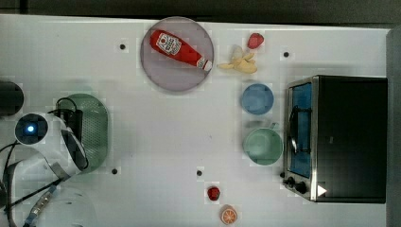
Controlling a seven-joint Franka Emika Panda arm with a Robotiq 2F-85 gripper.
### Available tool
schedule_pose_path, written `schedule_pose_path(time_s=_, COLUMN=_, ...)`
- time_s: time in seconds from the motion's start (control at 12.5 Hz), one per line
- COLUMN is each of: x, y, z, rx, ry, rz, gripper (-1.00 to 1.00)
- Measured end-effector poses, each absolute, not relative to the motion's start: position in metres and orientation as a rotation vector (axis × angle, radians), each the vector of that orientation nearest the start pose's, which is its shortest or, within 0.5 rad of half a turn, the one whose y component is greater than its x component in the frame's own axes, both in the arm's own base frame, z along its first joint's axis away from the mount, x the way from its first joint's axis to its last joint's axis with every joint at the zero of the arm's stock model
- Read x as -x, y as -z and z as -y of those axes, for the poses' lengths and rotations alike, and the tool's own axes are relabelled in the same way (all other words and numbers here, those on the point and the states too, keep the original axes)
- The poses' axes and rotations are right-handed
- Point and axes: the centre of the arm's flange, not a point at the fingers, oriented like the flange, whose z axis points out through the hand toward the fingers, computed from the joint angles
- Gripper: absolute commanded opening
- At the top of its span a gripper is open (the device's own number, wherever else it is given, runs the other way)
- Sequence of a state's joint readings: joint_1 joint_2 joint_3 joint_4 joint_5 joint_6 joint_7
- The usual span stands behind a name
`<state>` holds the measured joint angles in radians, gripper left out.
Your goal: Drag strainer right to left.
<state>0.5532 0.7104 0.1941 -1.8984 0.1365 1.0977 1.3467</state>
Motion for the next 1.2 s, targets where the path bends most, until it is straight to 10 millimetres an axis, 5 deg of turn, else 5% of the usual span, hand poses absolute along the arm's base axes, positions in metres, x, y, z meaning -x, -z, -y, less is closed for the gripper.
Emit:
schedule_pose_path(time_s=0.32, x=-0.452, y=-0.134, z=-0.418, rx=2.334, ry=-0.197, rz=-2.065, gripper=1.0)
schedule_pose_path(time_s=0.64, x=-0.461, y=-0.202, z=-0.392, rx=2.576, ry=-0.189, rz=-1.938, gripper=1.0)
schedule_pose_path(time_s=0.88, x=-0.502, y=-0.328, z=-0.327, rx=2.703, ry=-0.102, rz=-1.716, gripper=1.0)
schedule_pose_path(time_s=1.04, x=-0.533, y=-0.442, z=-0.244, rx=2.673, ry=-0.043, rz=-1.601, gripper=1.0)
schedule_pose_path(time_s=1.2, x=-0.549, y=-0.545, z=-0.13, rx=2.613, ry=0.059, rz=-1.53, gripper=1.0)
